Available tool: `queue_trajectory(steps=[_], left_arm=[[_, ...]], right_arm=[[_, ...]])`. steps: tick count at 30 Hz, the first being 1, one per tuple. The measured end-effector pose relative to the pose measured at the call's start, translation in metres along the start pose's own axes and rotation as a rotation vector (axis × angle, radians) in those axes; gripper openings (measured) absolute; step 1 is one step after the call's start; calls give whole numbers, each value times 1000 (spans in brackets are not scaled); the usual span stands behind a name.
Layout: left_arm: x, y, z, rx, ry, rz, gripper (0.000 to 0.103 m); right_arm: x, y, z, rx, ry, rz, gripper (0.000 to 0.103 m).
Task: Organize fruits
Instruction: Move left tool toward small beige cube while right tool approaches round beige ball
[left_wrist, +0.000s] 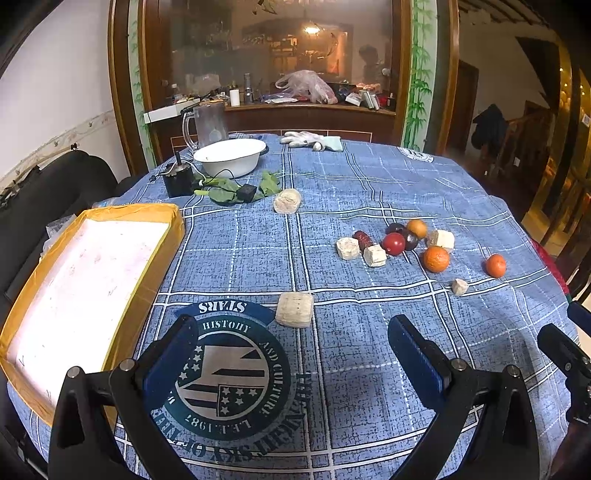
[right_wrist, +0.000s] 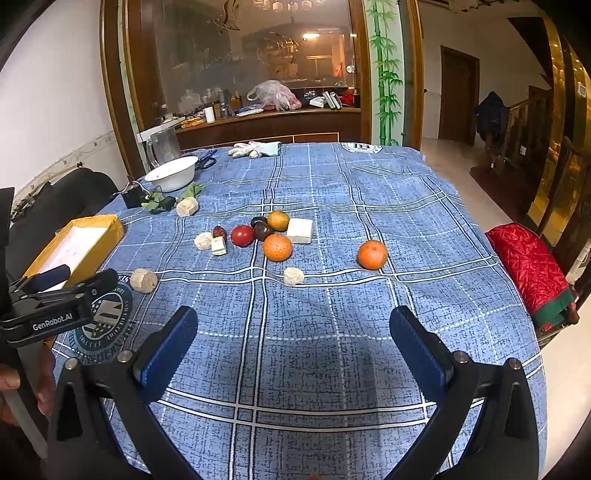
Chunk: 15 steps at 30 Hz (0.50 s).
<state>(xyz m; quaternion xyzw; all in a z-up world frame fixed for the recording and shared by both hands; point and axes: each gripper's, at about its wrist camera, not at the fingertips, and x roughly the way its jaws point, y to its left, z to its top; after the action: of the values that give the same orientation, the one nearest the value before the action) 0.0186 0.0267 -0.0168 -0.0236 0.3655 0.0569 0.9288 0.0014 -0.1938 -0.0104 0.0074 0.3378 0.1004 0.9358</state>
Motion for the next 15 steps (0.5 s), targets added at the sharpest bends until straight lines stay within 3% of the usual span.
queue_trajectory(steps=[15], left_arm=[[-2, 5, -2, -1, -4, 13, 102]], right_arm=[[-7, 2, -1, -8, -10, 9, 103]])
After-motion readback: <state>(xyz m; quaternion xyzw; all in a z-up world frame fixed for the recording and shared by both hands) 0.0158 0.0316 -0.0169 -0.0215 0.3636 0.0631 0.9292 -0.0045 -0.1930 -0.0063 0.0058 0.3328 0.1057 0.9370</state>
